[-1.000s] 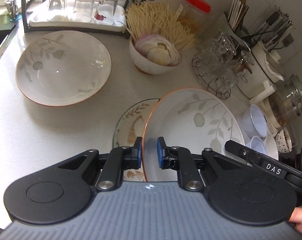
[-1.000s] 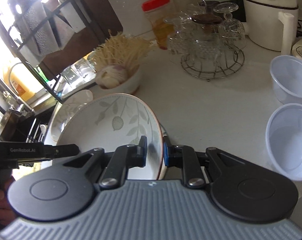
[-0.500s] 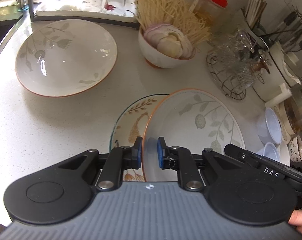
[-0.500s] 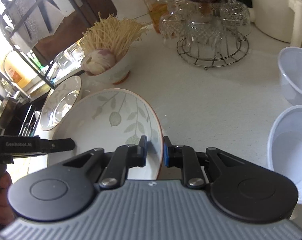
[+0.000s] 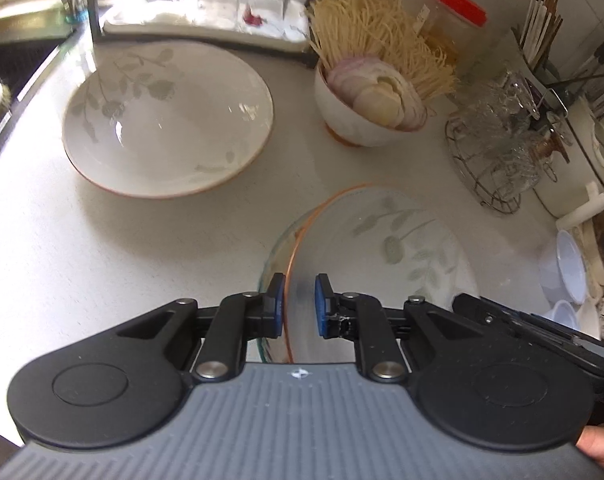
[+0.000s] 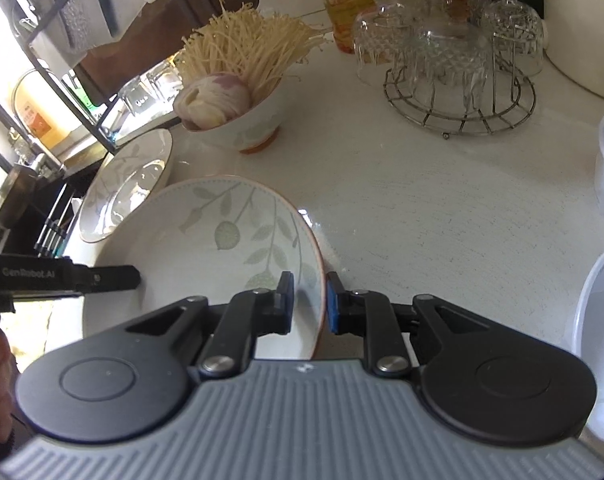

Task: Organize plates and bowls
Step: 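Lower the deep plate onto the floral plate and open both grippers, then move both grippers toward the smaller white leaf plate by the rack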

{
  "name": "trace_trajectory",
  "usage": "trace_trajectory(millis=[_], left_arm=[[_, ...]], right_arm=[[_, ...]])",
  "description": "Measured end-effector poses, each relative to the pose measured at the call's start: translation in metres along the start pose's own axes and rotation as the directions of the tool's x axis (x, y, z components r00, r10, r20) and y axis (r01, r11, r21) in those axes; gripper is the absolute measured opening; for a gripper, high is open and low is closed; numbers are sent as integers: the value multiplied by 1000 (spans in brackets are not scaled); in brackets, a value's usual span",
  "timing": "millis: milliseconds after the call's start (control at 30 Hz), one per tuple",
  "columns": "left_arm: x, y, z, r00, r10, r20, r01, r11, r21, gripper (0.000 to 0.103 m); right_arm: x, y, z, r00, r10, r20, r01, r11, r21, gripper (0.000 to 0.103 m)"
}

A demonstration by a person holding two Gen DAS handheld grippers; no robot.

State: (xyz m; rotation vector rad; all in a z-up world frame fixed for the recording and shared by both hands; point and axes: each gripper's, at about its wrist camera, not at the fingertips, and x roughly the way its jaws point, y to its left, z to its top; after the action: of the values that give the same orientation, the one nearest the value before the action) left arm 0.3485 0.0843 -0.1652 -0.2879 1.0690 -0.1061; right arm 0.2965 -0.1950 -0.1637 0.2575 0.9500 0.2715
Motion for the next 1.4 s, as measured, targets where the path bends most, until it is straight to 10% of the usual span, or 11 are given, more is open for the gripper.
trace_trajectory(millis=[733, 1400], left_arm=[[-14, 11, -6, 1000, -6, 28, 7, 1000, -30, 18], [-133, -55, 9, 959, -80, 273, 43, 990, 138, 27]], right_arm=[[12, 3, -1, 1000, -12, -17, 13, 1000, 20, 20], [-102, 38, 34, 968, 89, 234, -68, 993, -98, 21]])
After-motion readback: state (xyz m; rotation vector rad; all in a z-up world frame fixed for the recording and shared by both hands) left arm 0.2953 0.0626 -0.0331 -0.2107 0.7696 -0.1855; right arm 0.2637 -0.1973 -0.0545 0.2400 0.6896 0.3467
